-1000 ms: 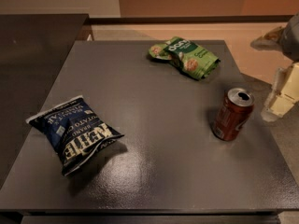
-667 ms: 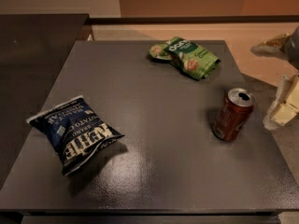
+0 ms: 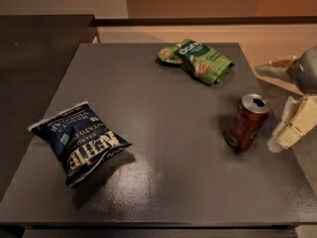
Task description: Knock coke can over
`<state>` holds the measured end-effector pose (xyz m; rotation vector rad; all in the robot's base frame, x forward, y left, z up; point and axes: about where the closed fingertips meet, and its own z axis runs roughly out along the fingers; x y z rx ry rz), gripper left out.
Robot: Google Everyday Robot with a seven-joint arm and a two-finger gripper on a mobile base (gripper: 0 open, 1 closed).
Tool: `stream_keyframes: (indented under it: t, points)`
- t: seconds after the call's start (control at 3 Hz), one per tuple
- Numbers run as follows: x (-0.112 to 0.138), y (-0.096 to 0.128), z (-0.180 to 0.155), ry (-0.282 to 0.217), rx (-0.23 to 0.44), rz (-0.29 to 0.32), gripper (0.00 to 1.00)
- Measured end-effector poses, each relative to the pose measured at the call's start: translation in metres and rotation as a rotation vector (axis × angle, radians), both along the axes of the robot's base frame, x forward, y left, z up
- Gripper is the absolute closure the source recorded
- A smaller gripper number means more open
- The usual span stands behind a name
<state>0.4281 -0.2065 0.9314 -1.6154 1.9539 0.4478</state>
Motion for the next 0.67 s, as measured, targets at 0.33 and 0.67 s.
stream_keyframes:
  t: [0.33,0.67]
  points:
    - [-0.0002,0.0063,-0.0083,0.019,0.062,0.002,0.0]
    - [-0.0004,0.0101,-0.0129,0.037,0.112,0.002,0.0]
